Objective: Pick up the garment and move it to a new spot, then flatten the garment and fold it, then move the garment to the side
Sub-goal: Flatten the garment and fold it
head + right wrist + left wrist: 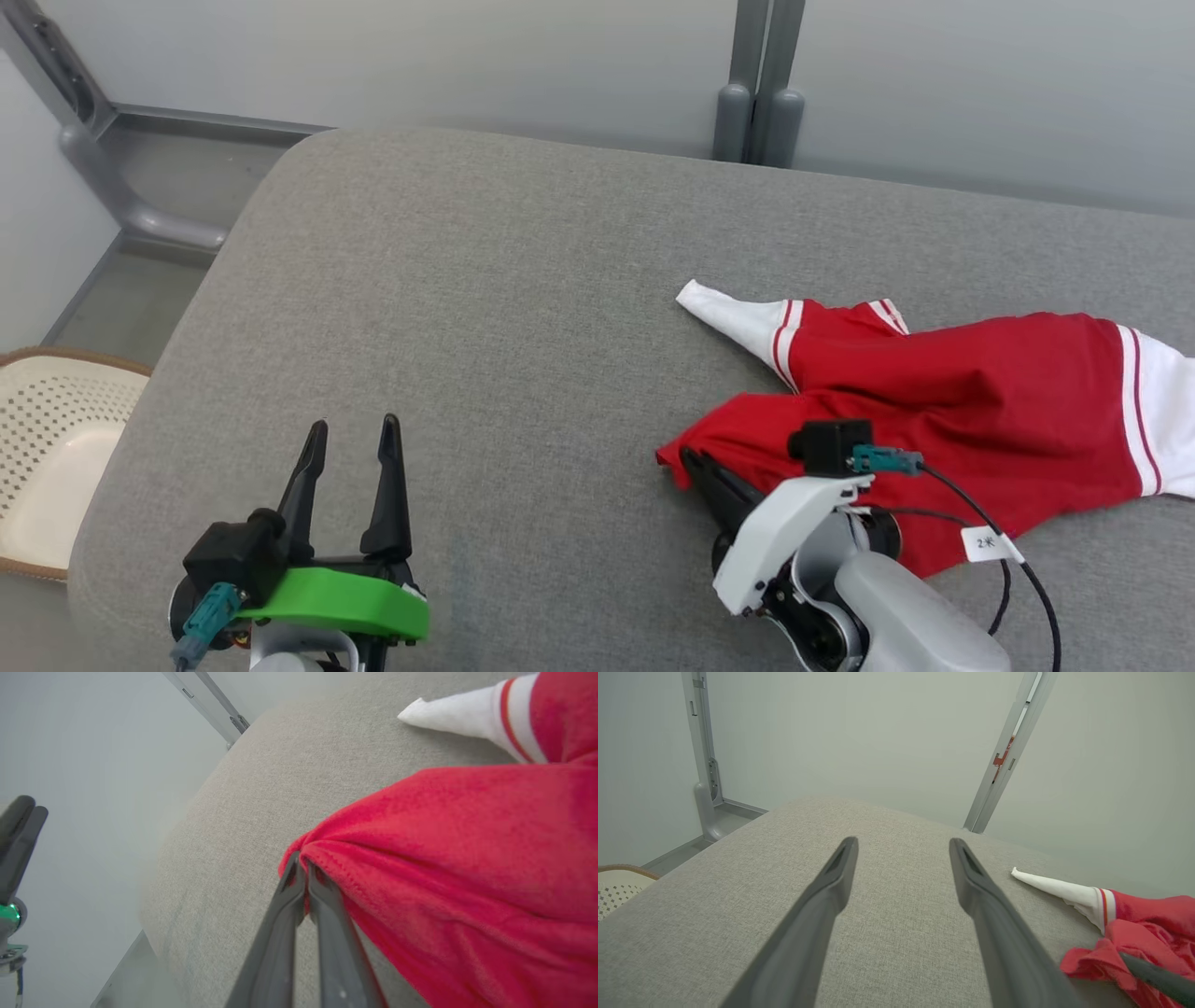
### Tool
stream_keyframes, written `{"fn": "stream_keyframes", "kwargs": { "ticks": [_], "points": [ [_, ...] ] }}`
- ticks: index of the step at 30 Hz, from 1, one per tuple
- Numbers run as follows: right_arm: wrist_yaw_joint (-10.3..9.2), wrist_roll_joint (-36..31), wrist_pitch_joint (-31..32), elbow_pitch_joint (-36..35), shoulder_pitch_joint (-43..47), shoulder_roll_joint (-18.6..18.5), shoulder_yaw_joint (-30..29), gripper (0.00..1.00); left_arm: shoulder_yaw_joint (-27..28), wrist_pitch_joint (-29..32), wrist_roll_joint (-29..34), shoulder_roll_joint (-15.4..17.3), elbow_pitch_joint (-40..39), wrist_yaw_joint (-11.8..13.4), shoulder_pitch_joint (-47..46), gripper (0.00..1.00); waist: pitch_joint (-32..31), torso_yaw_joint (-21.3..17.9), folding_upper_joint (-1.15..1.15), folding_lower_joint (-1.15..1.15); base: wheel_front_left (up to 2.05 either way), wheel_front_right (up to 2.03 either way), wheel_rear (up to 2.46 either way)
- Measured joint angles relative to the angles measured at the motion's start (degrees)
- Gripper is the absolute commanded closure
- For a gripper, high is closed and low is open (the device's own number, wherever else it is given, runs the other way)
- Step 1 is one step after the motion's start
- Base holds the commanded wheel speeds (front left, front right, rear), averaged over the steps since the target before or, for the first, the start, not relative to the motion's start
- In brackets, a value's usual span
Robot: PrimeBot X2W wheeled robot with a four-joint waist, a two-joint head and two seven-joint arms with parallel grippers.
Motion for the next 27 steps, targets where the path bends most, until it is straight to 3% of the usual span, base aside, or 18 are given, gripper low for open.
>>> {"fn": "stream_keyframes", "kwargs": {
  "ticks": [7, 8, 9, 18, 22, 27],
  "points": [
    [0.0, 6.48, 0.49, 4.53, -8.21, 1.29, 8.16, 1.0, -0.7, 0.0, -0.43, 0.0, 0.64, 0.02, -1.03, 0.0, 1.61, 2.49, 0.0, 0.0, 0.0, 0.0, 0.0],
    [0.0, 7.47, 0.85, 5.21, -8.89, 1.36, 9.14, 0.64, -0.79, 0.0, -0.44, 0.0, 0.75, 0.08, -1.1, 0.0, 1.72, 2.65, 0.0, 0.0, 0.0, 0.0, 0.0],
    [0.0, 8.42, 1.05, 5.95, -9.55, 1.4, 10.57, 0.0, -0.81, 0.0, -0.44, 0.0, 0.87, 0.09, -1.27, 0.0, 1.79, 2.8, 0.0, 0.0, 0.0, 0.0, 0.0],
    [0.0, 16.56, 2.08, 5.86, -10.5, -0.16, 15.78, 0.0, 0.02, 0.0, -0.41, -0.01, 1.53, 0.29, -1.1, 0.0, 0.4, 0.44, 0.0, 0.0, 0.0, 0.0, 0.0],
    [0.0, 17.16, 3.91, 1.18, -9.35, -4.86, 18.48, 0.0, 0.38, 0.0, -0.4, 0.0, 1.52, 0.25, -0.34, 0.0, -0.65, -1.69, 0.0, 0.0, 0.0, 0.0, 0.0],
    [0.0, 17.3, -0.04, -6.7, -7.33, -10.72, 16.39, 0.0, 0.57, 0.0, -0.41, 0.0, 1.31, 0.29, 0.33, 0.0, -1.52, -4.77, 0.0, 0.0, 0.0, 0.0, 0.0]
  ]
}}
